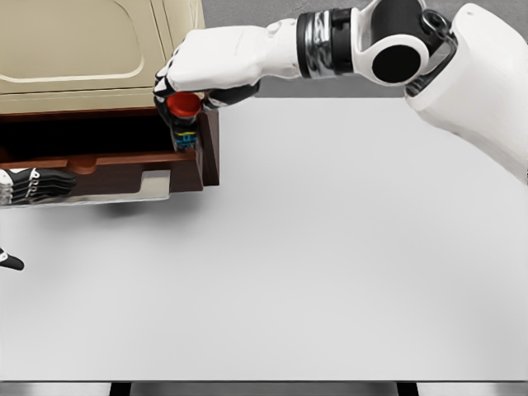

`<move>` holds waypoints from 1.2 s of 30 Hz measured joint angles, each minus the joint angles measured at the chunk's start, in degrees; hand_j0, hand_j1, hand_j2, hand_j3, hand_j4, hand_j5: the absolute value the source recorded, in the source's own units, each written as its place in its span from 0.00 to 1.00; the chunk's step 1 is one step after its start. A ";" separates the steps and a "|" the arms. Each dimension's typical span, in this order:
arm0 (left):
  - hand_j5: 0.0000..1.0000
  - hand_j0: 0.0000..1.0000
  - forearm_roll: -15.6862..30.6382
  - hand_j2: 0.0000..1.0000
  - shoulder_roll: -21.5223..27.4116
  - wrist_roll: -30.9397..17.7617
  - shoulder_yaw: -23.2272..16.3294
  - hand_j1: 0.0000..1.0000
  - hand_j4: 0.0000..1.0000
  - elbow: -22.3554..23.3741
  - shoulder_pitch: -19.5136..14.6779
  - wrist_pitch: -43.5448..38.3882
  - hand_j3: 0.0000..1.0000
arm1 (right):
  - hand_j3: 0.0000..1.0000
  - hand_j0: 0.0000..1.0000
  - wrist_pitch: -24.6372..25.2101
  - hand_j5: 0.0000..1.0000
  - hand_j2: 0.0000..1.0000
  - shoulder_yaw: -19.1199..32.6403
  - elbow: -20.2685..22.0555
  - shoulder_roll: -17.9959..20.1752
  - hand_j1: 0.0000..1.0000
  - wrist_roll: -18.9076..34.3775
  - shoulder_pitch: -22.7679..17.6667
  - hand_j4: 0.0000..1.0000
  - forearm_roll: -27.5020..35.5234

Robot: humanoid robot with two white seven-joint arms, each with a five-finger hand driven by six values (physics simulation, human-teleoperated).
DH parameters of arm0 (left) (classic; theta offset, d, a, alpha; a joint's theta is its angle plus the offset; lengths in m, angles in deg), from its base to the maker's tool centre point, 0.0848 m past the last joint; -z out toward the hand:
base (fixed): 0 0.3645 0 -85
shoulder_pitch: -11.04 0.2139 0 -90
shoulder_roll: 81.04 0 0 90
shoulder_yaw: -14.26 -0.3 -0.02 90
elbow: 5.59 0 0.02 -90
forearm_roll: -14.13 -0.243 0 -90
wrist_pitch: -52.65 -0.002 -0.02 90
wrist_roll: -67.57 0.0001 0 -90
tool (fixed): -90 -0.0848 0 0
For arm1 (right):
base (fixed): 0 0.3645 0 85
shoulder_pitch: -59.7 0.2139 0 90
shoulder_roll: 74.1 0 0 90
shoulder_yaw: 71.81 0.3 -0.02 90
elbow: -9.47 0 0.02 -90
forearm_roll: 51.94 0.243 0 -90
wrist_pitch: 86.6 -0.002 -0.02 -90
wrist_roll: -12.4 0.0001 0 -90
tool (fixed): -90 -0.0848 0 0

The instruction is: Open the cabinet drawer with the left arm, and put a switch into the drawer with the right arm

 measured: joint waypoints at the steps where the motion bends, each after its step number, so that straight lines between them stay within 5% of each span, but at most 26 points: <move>1: 1.00 1.00 0.44 1.00 0.03 0.13 0.05 1.00 1.00 0.00 0.20 -0.03 1.00 | 0.50 0.50 0.05 0.50 0.50 -0.13 -0.47 -0.45 0.50 -0.01 0.26 0.50 0.01; 15: 1.00 1.00 1.79 1.00 0.53 0.01 0.14 1.00 1.00 -0.03 0.79 -0.08 1.00 | 0.49 0.49 -0.17 0.49 0.49 -1.80 -8.36 -5.32 0.49 0.00 1.32 0.49 -0.41; 36: 1.00 1.00 1.73 1.00 0.49 0.11 0.17 1.00 1.00 -0.03 0.81 -0.10 1.00 | 0.48 0.48 -2.73 0.48 0.48 -1.92 -9.54 -7.86 0.48 0.00 2.29 0.48 -6.63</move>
